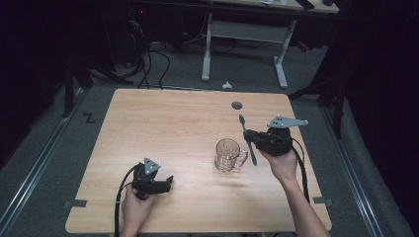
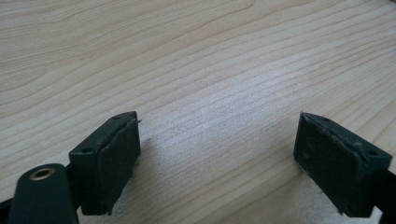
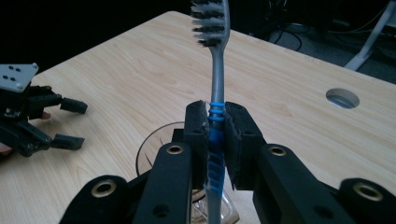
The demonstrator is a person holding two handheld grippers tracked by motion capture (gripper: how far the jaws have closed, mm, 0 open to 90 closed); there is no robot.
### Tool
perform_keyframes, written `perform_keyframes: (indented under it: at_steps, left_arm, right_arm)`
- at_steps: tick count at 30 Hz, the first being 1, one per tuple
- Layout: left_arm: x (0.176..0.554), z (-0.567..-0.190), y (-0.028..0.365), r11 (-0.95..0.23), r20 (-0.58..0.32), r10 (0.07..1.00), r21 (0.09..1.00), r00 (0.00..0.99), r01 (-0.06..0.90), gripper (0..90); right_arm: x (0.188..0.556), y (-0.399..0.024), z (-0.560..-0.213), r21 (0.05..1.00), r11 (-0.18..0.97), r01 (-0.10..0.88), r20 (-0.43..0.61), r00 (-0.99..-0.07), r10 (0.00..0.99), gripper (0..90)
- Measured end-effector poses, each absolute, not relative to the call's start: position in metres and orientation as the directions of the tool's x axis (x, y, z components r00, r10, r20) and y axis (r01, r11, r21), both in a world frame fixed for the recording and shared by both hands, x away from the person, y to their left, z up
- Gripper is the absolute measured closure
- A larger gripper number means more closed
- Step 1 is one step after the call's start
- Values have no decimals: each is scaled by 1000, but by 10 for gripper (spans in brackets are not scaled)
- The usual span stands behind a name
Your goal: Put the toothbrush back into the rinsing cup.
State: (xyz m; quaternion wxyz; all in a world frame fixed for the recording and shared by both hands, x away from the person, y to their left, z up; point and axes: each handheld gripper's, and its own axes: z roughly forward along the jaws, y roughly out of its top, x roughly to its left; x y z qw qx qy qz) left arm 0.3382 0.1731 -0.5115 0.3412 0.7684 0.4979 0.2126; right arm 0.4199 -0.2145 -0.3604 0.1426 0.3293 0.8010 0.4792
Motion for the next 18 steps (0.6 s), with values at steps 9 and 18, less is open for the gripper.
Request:
perform_keyframes:
  at_steps: [9, 18]
  left_arm:
    - [338, -511, 173, -272, -13, 910, 736, 414, 620, 151]
    - [338, -511, 173, -272, -13, 910, 736, 415, 620, 151]
  right_arm:
    - [427, -210, -357, 874, 296, 385, 97, -737, 669, 803]
    - [436, -202, -358, 882, 276, 382, 111, -737, 667, 803]
